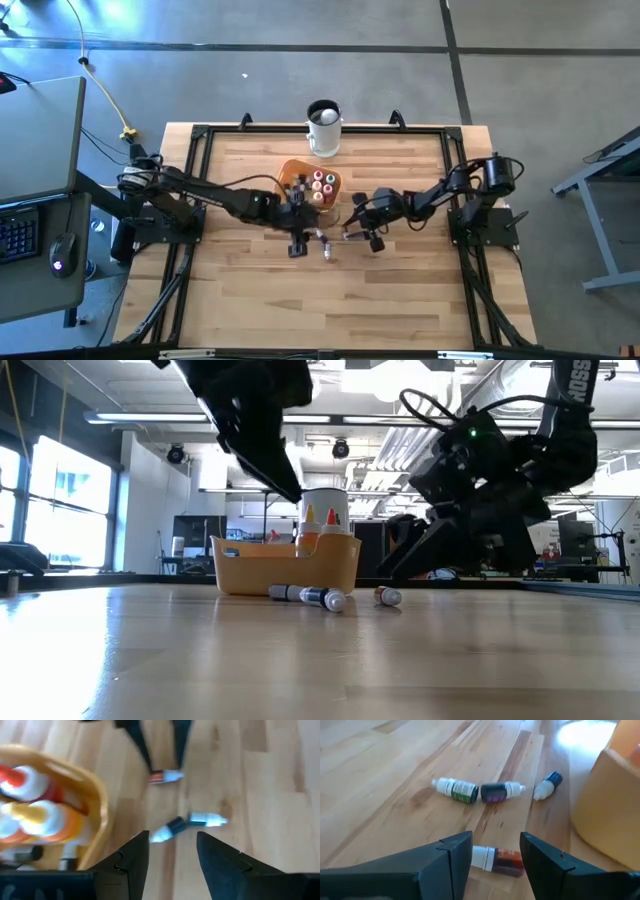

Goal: Pick & Place food coloring
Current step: Put the dark blue small food coloring bottle into the yellow bin, then put the orange food coloring bottle into the yellow bin, then put the small green food coloring bottle into the yellow bin

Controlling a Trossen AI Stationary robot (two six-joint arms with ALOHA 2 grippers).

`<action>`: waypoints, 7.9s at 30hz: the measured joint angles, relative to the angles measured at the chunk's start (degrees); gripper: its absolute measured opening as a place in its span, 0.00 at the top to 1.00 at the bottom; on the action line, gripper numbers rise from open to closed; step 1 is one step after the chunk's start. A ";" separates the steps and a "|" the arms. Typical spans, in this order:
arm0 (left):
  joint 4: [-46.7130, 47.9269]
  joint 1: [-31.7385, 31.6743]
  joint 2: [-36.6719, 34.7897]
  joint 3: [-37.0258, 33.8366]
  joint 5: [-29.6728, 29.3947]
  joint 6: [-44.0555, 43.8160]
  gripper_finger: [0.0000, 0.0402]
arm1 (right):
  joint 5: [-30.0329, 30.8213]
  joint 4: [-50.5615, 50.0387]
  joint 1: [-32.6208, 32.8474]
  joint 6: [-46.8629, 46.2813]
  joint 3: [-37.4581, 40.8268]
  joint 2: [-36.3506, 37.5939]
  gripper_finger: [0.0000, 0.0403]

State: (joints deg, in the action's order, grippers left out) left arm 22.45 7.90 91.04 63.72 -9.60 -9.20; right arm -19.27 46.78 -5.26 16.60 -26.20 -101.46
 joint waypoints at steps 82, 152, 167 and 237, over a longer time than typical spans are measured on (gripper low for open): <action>30.75 -11.41 17.95 17.75 -22.56 4.85 0.70 | 2.73 3.46 2.80 -3.78 -0.37 -4.03 0.61; 52.23 -5.54 11.39 17.79 -31.49 -19.83 0.66 | 34.77 -55.46 27.64 -38.87 -20.67 0.51 0.85; 67.09 -5.24 3.08 17.77 -34.72 -30.20 0.66 | 46.15 -26.09 14.84 -4.81 -36.99 0.16 0.85; 58.01 4.13 2.76 5.97 -31.02 -41.00 0.66 | 37.36 -54.58 18.73 -52.73 -37.38 -10.17 0.62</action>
State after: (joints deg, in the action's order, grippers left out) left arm 80.46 12.03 93.80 69.69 -40.62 -50.20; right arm 18.10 -7.80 13.47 -36.13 -63.57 -111.63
